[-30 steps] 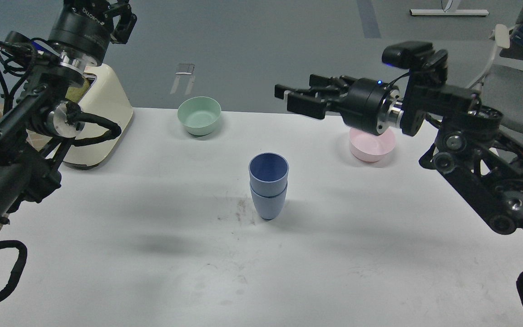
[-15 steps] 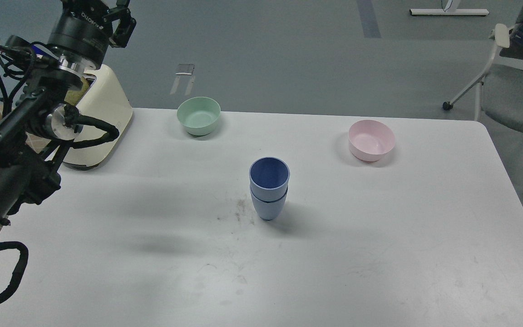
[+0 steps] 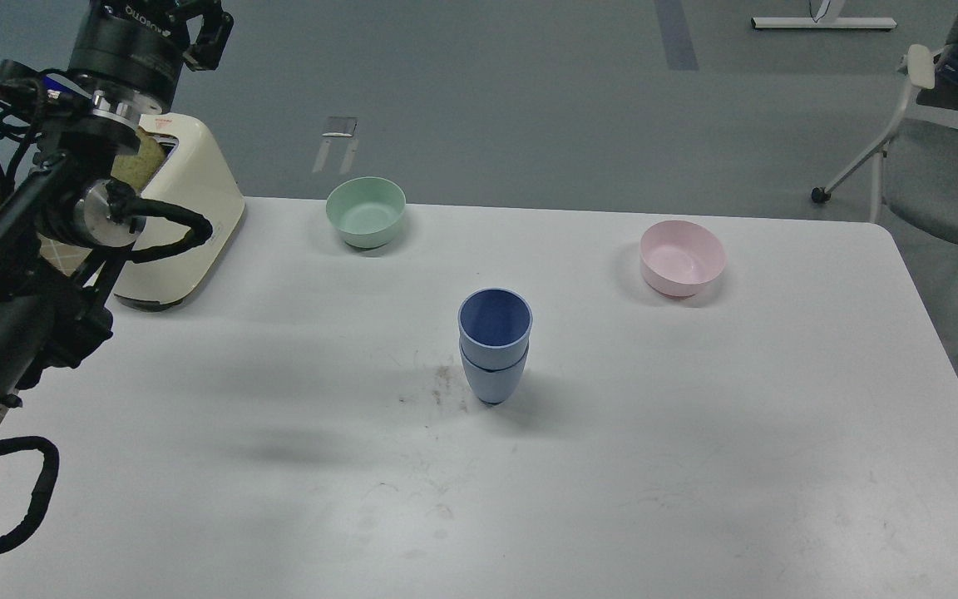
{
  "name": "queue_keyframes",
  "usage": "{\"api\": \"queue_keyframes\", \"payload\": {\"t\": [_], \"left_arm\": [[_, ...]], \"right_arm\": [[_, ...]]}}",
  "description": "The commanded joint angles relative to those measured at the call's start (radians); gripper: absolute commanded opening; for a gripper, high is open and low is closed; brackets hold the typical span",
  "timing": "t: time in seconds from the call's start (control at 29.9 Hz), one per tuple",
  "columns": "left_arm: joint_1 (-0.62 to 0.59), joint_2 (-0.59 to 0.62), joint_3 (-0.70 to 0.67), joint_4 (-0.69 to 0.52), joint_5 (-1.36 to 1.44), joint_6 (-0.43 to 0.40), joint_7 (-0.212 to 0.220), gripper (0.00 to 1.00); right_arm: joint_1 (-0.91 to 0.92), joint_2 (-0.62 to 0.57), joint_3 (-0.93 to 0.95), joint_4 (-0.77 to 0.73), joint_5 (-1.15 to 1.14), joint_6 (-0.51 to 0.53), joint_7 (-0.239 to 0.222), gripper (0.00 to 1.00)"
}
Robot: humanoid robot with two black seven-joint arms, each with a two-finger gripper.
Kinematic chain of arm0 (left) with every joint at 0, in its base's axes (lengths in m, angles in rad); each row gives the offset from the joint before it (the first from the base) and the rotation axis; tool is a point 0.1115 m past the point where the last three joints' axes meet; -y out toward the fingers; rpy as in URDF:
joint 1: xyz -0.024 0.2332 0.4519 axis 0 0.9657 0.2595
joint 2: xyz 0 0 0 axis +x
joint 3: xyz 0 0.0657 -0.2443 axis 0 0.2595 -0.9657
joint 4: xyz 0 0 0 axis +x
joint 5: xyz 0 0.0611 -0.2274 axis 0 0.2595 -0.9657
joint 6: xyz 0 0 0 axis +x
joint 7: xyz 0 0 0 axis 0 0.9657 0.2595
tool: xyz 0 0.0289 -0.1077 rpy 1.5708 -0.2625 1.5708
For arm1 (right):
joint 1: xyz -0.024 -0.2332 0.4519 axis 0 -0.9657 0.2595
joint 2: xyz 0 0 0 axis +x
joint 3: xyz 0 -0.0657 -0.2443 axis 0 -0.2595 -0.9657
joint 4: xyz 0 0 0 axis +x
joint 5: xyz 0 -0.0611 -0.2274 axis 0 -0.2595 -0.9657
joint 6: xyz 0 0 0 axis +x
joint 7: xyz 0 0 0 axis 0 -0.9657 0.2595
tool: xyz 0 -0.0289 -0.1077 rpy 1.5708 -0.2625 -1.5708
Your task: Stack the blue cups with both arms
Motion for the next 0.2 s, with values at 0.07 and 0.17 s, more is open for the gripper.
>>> {"api": "queue_keyframes", "payload": {"t": [0.07, 0.17], "left_arm": [[0.001, -0.016, -0.001, 0.026, -0.025, -0.017, 0.0, 0.98], [0.001, -0.024, -0.001, 0.026, -0.026, -0.015, 0.0, 0.98]], "right_arm": [[-0.019, 0.014, 0.002, 0.0, 0.006, 0.0, 0.001, 1.0], [-0.031, 0.014, 0.002, 0.002, 0.006, 0.0, 0.001, 1.0]]}}
